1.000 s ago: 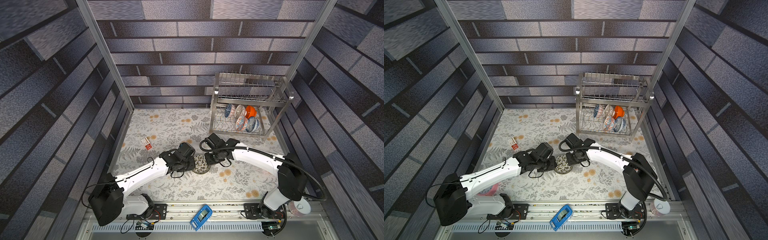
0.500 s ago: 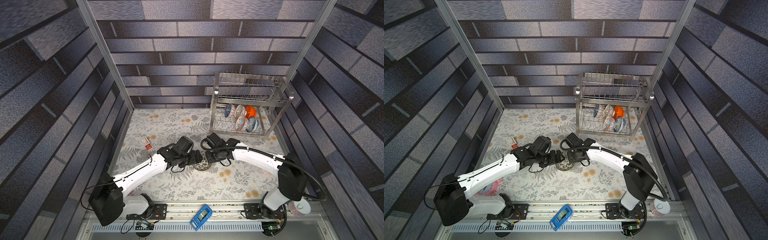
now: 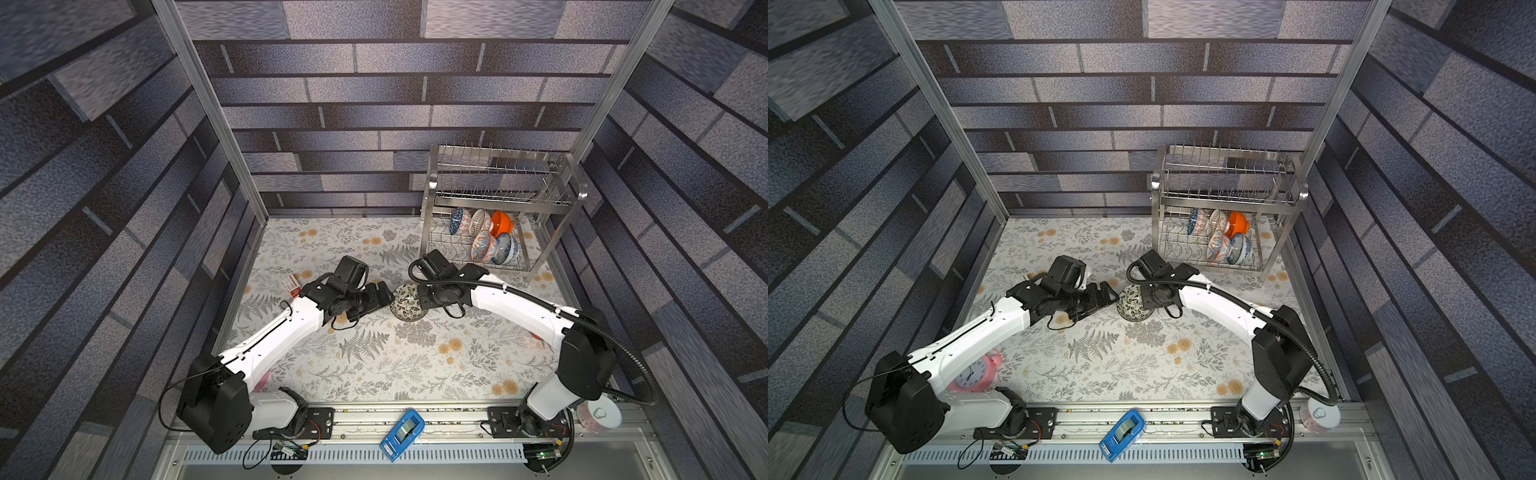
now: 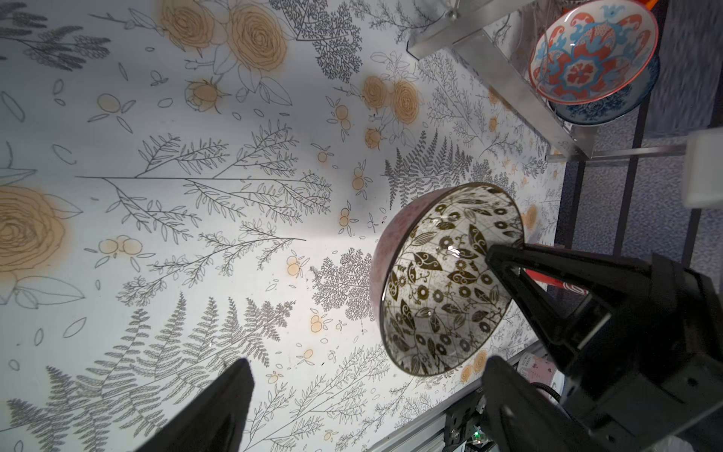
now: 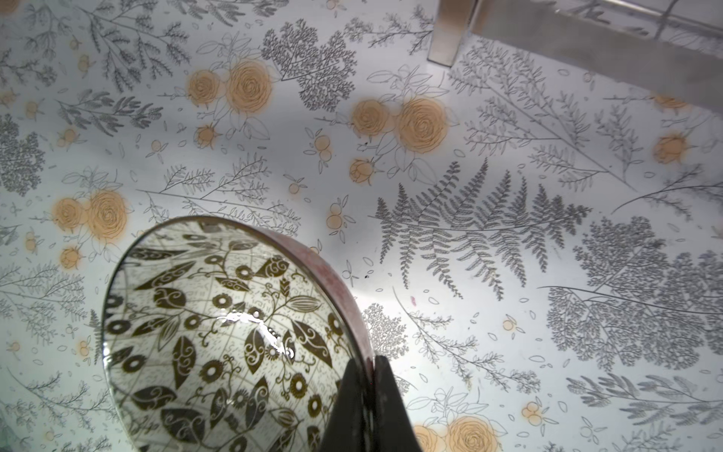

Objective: Load bowls into a dish rack
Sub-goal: Place the bowl in the dish rack.

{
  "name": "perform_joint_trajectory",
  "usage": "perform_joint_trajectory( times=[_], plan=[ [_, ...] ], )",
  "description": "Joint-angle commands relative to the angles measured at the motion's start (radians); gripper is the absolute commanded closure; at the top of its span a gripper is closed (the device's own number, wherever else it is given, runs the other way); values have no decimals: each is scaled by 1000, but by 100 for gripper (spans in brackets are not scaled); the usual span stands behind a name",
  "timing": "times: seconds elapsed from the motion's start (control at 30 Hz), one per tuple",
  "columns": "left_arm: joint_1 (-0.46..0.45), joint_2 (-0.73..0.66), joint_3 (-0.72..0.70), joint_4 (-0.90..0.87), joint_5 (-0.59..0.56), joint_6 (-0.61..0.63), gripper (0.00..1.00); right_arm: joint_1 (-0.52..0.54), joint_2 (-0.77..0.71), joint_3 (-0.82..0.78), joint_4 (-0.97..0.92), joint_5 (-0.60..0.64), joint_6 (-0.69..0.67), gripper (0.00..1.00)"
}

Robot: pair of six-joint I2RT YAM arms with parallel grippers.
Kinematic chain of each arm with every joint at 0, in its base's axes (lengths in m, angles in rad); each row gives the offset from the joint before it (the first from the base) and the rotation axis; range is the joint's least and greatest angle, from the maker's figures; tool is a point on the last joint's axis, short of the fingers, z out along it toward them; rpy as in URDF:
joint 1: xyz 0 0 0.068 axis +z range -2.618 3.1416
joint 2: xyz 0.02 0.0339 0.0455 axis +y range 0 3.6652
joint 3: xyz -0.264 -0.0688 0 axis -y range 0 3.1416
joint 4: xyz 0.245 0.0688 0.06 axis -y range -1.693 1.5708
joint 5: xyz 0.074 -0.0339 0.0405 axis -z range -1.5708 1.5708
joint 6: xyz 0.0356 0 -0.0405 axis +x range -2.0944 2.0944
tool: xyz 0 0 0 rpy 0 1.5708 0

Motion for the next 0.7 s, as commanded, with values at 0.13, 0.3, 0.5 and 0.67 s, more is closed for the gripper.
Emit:
perform_joint_trajectory(
  times=[0.13,0.3,0.5,0.67],
  plan=[
    [64,43,40,27,96,62,7,-95,-52,64,-70,69,-41,100],
    [78,79,68,6,130,81,8,-149,-55,96,-85,129,-92,100],
    [81,55,48,10,127,76,8,-183,-30,138,-84,277,-165,100],
    [91,44,53,-27,113,94,8,-191,5,162,-59,397,-230,100]
  ],
)
